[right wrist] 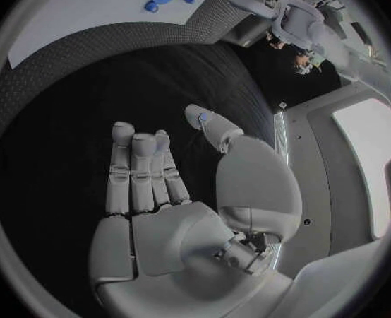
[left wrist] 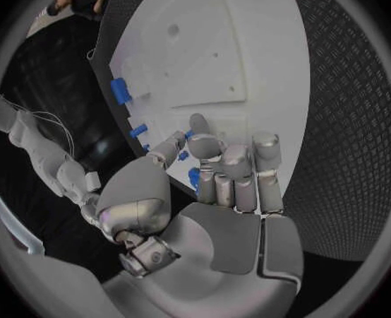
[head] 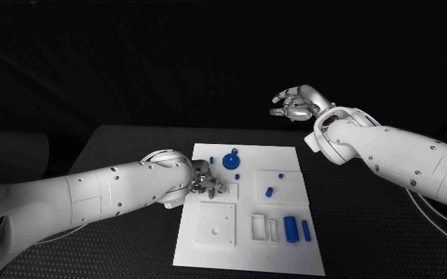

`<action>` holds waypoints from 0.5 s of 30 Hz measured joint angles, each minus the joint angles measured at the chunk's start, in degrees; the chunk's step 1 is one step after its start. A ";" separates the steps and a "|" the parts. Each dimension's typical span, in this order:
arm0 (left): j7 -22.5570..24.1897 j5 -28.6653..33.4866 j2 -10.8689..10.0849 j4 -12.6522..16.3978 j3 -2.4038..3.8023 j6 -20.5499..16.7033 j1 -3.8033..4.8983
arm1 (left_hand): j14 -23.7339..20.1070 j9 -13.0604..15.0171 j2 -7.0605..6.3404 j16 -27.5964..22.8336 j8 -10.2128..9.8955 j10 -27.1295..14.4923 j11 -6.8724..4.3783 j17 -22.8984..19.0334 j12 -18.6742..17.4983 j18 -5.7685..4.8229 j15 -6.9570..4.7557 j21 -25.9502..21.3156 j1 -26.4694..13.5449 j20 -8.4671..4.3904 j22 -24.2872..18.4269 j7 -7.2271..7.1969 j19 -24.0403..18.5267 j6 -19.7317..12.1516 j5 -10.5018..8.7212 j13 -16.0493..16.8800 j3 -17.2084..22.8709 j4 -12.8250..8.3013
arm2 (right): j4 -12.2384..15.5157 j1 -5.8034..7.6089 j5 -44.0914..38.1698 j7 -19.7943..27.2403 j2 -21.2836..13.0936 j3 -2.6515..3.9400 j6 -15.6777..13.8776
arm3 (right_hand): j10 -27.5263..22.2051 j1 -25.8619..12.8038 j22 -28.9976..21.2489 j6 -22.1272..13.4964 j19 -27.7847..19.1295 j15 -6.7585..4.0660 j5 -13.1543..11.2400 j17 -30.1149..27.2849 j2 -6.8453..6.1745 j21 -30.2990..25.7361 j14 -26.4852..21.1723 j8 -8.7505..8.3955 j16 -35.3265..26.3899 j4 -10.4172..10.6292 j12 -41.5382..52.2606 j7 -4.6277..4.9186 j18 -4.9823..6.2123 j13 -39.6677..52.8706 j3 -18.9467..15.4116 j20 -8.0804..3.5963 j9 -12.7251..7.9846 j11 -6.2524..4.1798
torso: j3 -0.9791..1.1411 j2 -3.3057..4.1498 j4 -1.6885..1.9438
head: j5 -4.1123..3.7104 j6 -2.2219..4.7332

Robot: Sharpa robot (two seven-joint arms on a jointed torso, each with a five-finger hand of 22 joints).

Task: Assemble the parts on the task board

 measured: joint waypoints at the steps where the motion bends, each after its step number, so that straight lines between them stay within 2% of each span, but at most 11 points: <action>1: 0.00 0.03 -0.31 0.18 0.37 -0.08 -0.05 | -0.06 -0.06 -0.91 0.00 0.00 0.00 0.00 -0.08 0.00 0.00 -0.06 0.00 0.08 0.00 0.00 0.08 0.00 -0.08 -0.51 -0.10 0.20 0.67 | 0.00 -0.02 0.00 0.00 -0.12 0.00 0.00 | 0.00 0.00 0.00 0.00 0.00 0.00 0.00 -0.02 0.00 0.00 0.00 0.00 0.00 0.00 0.00 0.00 0.01 0.00 0.00 0.00 0.00 0.00 | 0.00 0.01 0.00 | -0.04 0.05; 2: 0.00 0.12 -0.49 0.17 1.15 -0.17 -0.17 | -0.07 -0.11 -1.60 0.00 0.00 -0.01 -0.01 -0.11 0.00 0.00 -0.07 -0.01 0.14 0.00 0.00 0.07 0.00 -0.33 -0.72 -0.20 0.37 1.18 | -0.01 -0.04 0.00 0.00 -0.21 0.00 0.00 | 0.00 0.00 0.00 0.00 0.00 0.00 0.00 -0.05 0.00 0.00 0.00 0.00 0.00 0.00 0.00 0.00 0.00 -0.05 0.00 0.00 0.00 0.00 | 0.00 0.00 0.00 | -0.08 0.09; 3: 0.00 0.28 -0.58 0.16 1.74 -0.32 -0.12 | -0.20 -0.16 -3.04 0.00 0.00 -0.01 -0.01 -0.25 0.00 0.00 -0.19 -0.28 0.01 0.00 0.00 0.12 0.00 -0.75 -0.87 -0.34 0.66 1.92 | -0.03 -0.05 0.00 0.00 -0.27 0.00 0.01 | 0.00 -0.03 0.00 0.00 0.00 0.00 0.00 -0.06 0.03 0.00 0.00 0.00 0.00 0.01 0.00 0.00 0.01 -0.05 -0.01 0.00 0.00 0.00 | 0.00 0.00 0.00 | -0.12 0.15; 4: 0.02 0.57 -0.68 0.22 2.17 -0.51 0.05 | -0.88 -0.32 -5.94 -0.71 -0.03 -0.48 0.34 -0.64 -0.70 0.00 -0.14 -0.87 0.20 -0.03 -0.01 0.43 -0.03 -1.52 -0.94 -0.85 2.45 3.99 | -0.04 -0.06 0.00 0.00 -0.36 0.00 0.01 | 0.00 -0.19 0.00 0.00 0.00 0.00 0.00 -0.06 0.19 0.00 0.00 0.00 0.00 0.16 0.00 -0.01 0.00 -0.05 -0.17 0.00 0.00 0.00 | 0.00 0.00 0.00 | -0.14 0.19; 6: 0.08 1.14 -0.88 0.39 3.06 -0.77 0.04 | -1.81 -0.48 -8.11 -1.58 -0.50 -1.32 0.77 -1.22 -1.81 -0.01 0.22 -1.36 0.56 0.04 0.00 0.86 -0.69 -2.92 -0.94 -1.47 3.54 5.87 | -0.17 -0.06 0.00 -0.01 -0.47 0.00 0.01 | 0.00 -0.23 0.00 0.00 0.00 0.00 0.00 -0.06 0.23 0.00 0.00 0.00 0.00 0.16 0.00 -0.01 0.01 -0.12 -0.16 0.00 0.00 0.00 | 0.00 0.01 0.01 | -0.23 0.29; 8: 0.19 2.08 -0.96 0.41 4.19 -1.08 0.10 | -2.62 -0.67 -8.93 -2.45 -1.18 -2.33 1.12 -1.68 -2.71 -0.01 0.60 -1.83 0.94 0.31 -0.10 1.43 -1.40 -4.58 -0.93 -1.91 3.61 6.92 | -0.28 -0.09 0.01 -0.01 -0.53 0.00 0.00 | 0.00 -0.24 0.00 0.00 0.00 -0.12 0.00 -0.06 0.23 0.00 -0.12 0.00 0.00 0.16 0.00 -0.01 0.01 -0.13 -0.16 0.00 0.00 0.00 | 0.00 -0.01 0.03 | -0.29 0.42; 9: 0.23 2.62 -0.98 0.41 4.49 -1.21 0.18 | -3.17 -0.78 -9.06 -2.90 -1.56 -2.91 1.30 -1.96 -3.18 0.00 0.79 -2.17 1.07 0.40 -0.20 1.72 -1.92 -5.33 -0.94 -2.15 3.48 7.19 | -0.30 -0.10 0.01 -0.02 -0.53 0.00 0.00 | 0.00 -0.24 0.00 0.00 0.00 -0.20 0.00 -0.06 0.23 0.00 -0.20 0.00 0.00 0.16 0.00 -0.01 0.01 -0.13 -0.16 0.00 0.00 0.00 | 0.00 -0.02 0.03 | -0.29 0.46; 13: 0.56 4.93 -0.85 -0.17 5.34 -1.57 0.73 | -5.01 -1.28 -9.47 -4.52 -2.72 -5.02 2.20 -2.90 -4.96 -0.01 1.63 -3.50 1.54 0.94 -0.66 2.71 -3.60 -7.98 -0.93 -2.99 2.82 7.84 | -0.44 -0.10 0.02 -0.02 -0.49 0.00 0.01 | 0.00 -0.23 0.00 0.00 0.00 -0.20 0.22 -0.11 0.23 0.00 -0.20 0.00 0.00 0.00 0.22 -0.02 0.00 -0.13 -0.32 0.00 -0.05 0.00 | 0.02 -0.02 0.04 | -0.27 0.65; 15: 0.77 5.92 -0.71 -0.83 5.60 -1.67 1.02 | -5.41 -1.46 -9.11 -4.95 -2.89 -5.60 2.59 -3.22 -5.46 -0.01 2.00 -3.83 1.94 1.20 -0.78 3.17 -3.90 -8.60 -0.94 -3.29 2.68 7.99 | -0.48 -0.11 0.03 -0.03 -0.46 0.00 0.01 | 0.00 -0.23 0.00 0.00 0.00 -0.20 0.22 -0.11 0.23 0.00 -0.20 0.00 0.00 0.00 0.22 -0.03 0.01 -0.18 -0.32 0.00 -0.05 0.00 | 0.03 -0.02 0.03 | -0.25 0.76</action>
